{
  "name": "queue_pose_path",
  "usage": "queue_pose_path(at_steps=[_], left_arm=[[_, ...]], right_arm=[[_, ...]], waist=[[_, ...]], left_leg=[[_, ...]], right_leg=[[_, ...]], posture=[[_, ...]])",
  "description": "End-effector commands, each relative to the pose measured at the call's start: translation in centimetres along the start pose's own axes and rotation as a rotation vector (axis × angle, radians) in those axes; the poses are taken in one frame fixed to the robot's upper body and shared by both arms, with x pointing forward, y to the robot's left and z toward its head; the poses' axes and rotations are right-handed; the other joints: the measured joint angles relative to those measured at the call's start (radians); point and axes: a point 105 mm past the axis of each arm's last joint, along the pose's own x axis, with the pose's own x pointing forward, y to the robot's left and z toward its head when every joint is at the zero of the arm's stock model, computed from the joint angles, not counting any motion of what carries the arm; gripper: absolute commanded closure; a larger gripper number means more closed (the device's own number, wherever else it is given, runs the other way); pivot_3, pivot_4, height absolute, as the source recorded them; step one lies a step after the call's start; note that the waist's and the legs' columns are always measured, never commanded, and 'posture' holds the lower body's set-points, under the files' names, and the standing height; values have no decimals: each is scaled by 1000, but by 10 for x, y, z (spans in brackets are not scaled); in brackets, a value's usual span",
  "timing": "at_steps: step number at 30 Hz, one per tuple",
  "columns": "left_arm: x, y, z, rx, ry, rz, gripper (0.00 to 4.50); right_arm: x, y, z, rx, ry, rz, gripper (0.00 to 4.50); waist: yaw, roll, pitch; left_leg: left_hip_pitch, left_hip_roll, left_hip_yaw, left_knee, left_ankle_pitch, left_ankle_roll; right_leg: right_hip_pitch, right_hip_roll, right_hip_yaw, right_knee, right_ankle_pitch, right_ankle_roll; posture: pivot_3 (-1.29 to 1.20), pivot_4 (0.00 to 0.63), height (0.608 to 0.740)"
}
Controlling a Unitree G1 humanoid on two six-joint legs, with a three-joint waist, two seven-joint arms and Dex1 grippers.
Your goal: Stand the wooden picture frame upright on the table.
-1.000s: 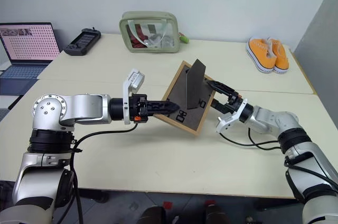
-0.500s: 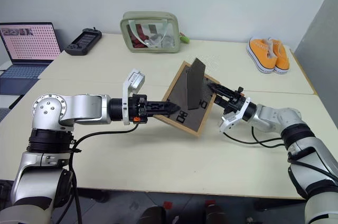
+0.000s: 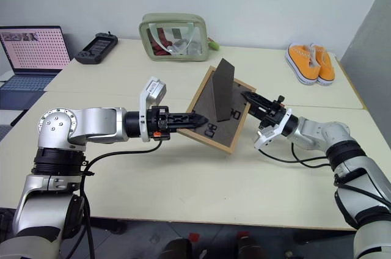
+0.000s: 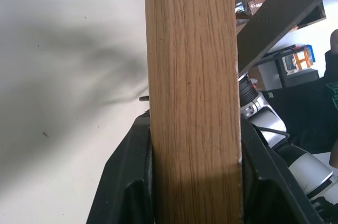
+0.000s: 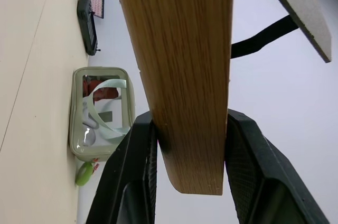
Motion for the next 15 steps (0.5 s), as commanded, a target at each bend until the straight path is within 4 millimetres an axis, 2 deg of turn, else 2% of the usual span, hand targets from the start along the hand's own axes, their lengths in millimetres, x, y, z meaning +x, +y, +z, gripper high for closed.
queue_pose_path(at_steps=[1,11,13,15], left_arm=[[0,-11,7,80,-11,28,3209],[0,-14,8,92,-17,20,3209],[0,-14,9,90,-24,19,2510],[-2,-16,7,102,-18,10,2236]], right_arm=[[5,-10,1,-26,-36,-8,3102],[6,-11,0,-21,-34,-10,3136],[7,-10,1,-21,-37,-7,3136],[8,-9,2,-22,-40,-4,3136]], waist=[[0,0,0],[0,0,0],[0,0,0],[0,0,0]], left_leg=[[0,0,0,0,0,0],[0,0,0,0,0,0],[0,0,0,0,0,0],[0,0,0,0,0,0]], right_leg=[[0,0,0,0,0,0],[0,0,0,0,0,0],[0,0,0,0,0,0],[0,0,0,0,0,0]], posture=[[0,150,740],[0,150,740],[0,150,740],[0,150,740]])
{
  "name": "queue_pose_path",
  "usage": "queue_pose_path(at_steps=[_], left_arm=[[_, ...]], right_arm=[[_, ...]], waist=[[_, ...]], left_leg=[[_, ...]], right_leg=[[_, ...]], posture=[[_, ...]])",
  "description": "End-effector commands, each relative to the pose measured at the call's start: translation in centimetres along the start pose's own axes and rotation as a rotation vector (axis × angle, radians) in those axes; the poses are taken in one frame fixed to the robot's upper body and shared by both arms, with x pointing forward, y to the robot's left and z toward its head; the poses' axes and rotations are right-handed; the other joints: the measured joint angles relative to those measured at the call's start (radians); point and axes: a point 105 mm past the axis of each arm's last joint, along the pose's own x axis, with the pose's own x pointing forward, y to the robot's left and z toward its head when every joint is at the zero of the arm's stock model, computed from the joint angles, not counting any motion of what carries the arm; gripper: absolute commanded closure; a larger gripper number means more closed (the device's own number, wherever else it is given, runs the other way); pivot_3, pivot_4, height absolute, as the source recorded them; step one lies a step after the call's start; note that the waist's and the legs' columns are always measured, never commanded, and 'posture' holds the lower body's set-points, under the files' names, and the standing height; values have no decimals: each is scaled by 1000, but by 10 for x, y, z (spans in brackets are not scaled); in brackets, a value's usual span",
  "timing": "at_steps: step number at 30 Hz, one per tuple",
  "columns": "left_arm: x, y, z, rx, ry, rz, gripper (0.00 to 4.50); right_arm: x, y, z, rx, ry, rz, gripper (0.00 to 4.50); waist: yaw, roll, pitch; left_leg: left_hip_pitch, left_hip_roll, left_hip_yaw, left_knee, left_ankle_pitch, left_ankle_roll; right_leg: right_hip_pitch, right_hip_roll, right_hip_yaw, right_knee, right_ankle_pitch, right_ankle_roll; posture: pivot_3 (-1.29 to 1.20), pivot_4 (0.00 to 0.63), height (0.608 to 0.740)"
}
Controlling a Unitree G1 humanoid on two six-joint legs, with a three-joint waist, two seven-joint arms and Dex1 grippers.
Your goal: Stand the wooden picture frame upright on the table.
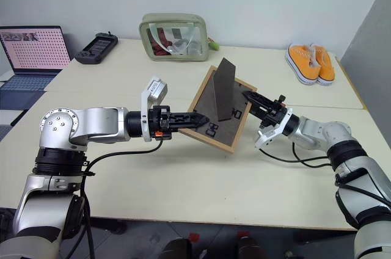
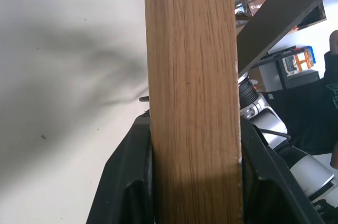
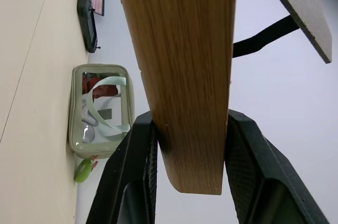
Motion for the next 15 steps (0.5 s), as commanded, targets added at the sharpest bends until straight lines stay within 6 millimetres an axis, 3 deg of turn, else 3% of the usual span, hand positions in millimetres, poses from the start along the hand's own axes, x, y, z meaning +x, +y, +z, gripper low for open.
queue_pose_path(at_steps=[1,11,15], left_arm=[[-5,-15,7,91,-14,-1,2007],[-14,-19,12,118,-59,7,92],[-28,-24,25,214,-155,40,31]], right_arm=[[10,-11,3,-22,-41,-25,3136],[11,-8,3,-17,-42,-20,3136],[12,-7,2,10,-34,-18,3136]], waist=[[0,0,0],[-1,0,0],[-1,0,0]], left_leg=[[0,0,0,0,0,0],[0,0,-1,0,0,0],[0,0,-1,0,0,0]], right_leg=[[0,0,0,0,0,0],[0,-1,-1,0,0,0],[0,-1,-1,0,0,0]], posture=[[0,150,740],[0,150,740],[0,150,740]])
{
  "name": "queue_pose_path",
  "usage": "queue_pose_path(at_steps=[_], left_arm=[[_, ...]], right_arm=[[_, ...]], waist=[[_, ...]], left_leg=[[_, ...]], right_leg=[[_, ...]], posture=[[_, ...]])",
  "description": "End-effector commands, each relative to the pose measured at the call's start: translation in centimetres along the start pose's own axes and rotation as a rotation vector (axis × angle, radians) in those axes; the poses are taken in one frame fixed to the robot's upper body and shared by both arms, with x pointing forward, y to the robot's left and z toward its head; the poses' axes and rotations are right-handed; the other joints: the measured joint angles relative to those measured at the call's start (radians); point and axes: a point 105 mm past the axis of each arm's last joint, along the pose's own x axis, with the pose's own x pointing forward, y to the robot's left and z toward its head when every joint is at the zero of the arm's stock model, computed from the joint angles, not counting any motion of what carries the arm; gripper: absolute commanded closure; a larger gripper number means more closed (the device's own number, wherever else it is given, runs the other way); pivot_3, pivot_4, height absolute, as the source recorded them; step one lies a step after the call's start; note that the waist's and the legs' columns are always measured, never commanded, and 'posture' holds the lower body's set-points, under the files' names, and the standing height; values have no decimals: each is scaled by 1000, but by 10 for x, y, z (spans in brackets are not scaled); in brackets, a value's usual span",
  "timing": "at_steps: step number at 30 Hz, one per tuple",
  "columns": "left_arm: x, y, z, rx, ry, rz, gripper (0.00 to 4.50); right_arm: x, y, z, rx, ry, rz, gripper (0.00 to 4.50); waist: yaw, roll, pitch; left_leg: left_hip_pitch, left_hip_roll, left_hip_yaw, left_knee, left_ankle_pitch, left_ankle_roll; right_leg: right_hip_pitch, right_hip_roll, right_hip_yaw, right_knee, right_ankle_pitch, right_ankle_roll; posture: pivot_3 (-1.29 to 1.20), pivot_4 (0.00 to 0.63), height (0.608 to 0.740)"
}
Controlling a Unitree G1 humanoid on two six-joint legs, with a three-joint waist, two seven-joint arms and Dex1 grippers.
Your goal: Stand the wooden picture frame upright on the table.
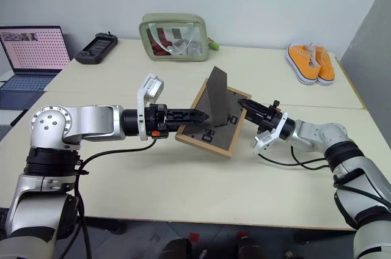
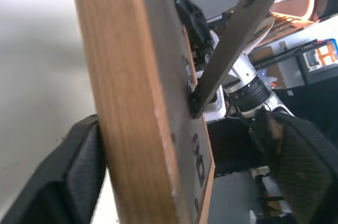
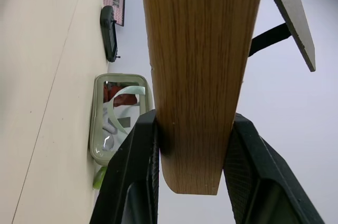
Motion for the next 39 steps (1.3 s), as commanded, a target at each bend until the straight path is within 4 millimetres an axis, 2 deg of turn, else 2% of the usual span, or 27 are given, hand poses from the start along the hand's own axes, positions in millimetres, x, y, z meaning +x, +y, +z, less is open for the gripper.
queue_pose_path(at_steps=[1,3,5,8,12,17,21,24,32,39], left_arm=[[-22,-19,26,184,-172,8,31],[-40,-34,35,378,-264,32,31],[-55,-48,33,525,-304,35,31],[-70,-57,24,629,-333,51,31],[-73,-62,0,708,-296,78,31],[-79,-54,-20,716,-288,168,31],[-87,-45,-27,716,-272,244,31],[-94,-39,-34,720,-217,275,31],[-106,-33,-31,732,-204,344,31],[-108,-36,-25,739,-213,345,31]], right_arm=[[7,-18,-8,26,14,-61,3136],[8,-18,-9,103,24,-58,3136],[10,-18,-11,179,41,-51,3136],[12,-13,-16,310,86,-29,3136],[22,-8,-30,516,195,-43,3136],[43,1,-40,999,249,-38,3136],[54,9,-26,1341,148,41,3136],[56,17,-13,1535,85,113,3136],[45,44,12,1720,93,217,3136],[31,68,21,1856,181,229,3136]], waist=[[0,0,0],[-6,0,0],[-15,0,0],[-24,0,0],[-29,-1,0],[-29,0,1],[-21,1,2],[-19,2,2],[-14,7,5],[-18,8,6]], left_leg=[[0,0,0,0,0,0],[0,0,0,0,0,0],[0,0,0,0,0,0],[0,1,1,-1,0,0],[1,1,-1,0,0,1],[6,3,-5,-1,-1,3],[7,3,-7,-1,-2,3],[7,3,-7,-1,-2,3],[7,5,-8,-2,-2,3],[7,6,-8,-2,-2,3]], right_leg=[[0,0,0,0,0,0],[0,0,0,0,0,0],[0,0,-1,-1,0,0],[1,-1,-1,-2,0,0],[5,-1,-3,-2,0,0],[13,-1,-8,-4,-1,-1],[14,-1,-11,-2,-2,-3],[14,-1,-12,-2,-3,-5],[12,-2,-20,-2,-5,-8],[11,-2,-22,-2,-6,-8]], posture=[[0,150,740],[0,150,740],[0,150,740],[0,150,740],[0,150,740],[0,150,740],[0,150,740],[0,150,740],[0,150,740],[0,150,740]])
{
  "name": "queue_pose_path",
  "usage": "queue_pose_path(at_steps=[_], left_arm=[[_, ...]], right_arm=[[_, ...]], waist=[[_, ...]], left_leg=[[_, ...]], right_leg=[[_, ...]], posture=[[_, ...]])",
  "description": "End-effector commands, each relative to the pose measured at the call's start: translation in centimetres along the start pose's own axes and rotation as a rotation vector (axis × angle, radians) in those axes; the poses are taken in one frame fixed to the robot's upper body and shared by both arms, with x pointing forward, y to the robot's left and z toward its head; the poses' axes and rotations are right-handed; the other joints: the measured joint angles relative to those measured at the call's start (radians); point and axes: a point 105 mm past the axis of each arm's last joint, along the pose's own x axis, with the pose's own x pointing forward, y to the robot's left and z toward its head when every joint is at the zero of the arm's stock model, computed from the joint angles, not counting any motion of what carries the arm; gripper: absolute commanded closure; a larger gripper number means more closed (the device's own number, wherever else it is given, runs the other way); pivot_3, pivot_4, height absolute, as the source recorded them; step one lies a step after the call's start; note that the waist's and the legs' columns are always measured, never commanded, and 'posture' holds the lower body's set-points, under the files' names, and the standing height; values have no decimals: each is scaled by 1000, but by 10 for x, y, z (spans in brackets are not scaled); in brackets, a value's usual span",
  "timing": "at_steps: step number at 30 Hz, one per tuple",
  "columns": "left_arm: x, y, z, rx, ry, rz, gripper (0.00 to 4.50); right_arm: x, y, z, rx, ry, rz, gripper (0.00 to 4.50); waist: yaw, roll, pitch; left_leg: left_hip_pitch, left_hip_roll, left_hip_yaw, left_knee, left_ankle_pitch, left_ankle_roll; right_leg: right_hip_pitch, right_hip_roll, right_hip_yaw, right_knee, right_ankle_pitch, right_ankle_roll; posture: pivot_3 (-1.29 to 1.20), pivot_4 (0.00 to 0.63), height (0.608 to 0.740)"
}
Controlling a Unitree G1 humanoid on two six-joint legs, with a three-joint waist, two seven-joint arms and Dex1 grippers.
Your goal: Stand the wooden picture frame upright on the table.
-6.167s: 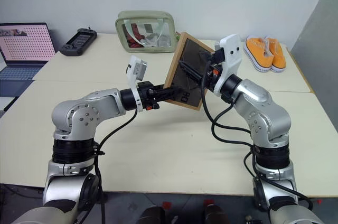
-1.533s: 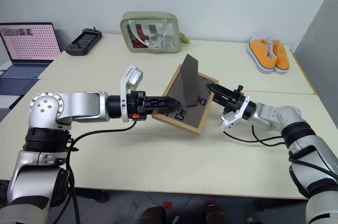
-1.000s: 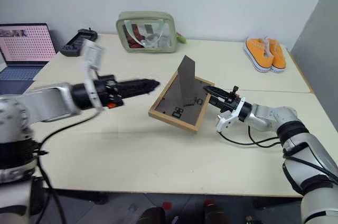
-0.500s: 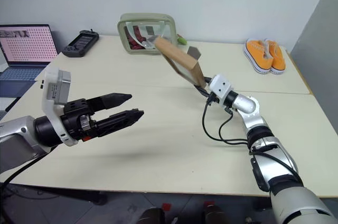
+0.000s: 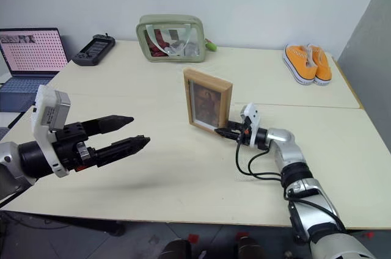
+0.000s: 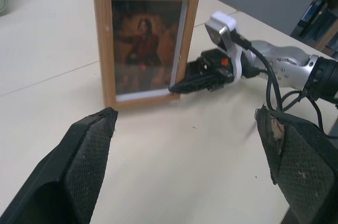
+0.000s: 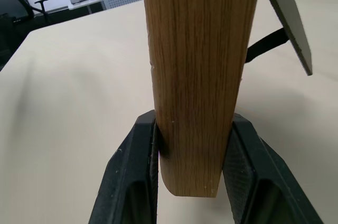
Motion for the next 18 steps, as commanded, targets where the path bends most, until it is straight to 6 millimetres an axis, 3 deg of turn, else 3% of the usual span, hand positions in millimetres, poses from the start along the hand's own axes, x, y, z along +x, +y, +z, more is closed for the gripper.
queue_pose_path(at_steps=[1,18], left_arm=[[-3,-2,12,44,-35,1,31],[6,2,18,40,-48,-14,31]], right_arm=[[0,0,13,25,-63,-12,3136],[1,2,2,99,-68,-59,3136]], waist=[[-1,0,0],[-3,0,0]], left_leg=[[0,0,0,0,0,0],[0,0,0,-1,0,0]], right_leg=[[0,0,0,0,0,0],[0,0,0,0,0,0]], posture=[[0,150,740],[0,150,740]])
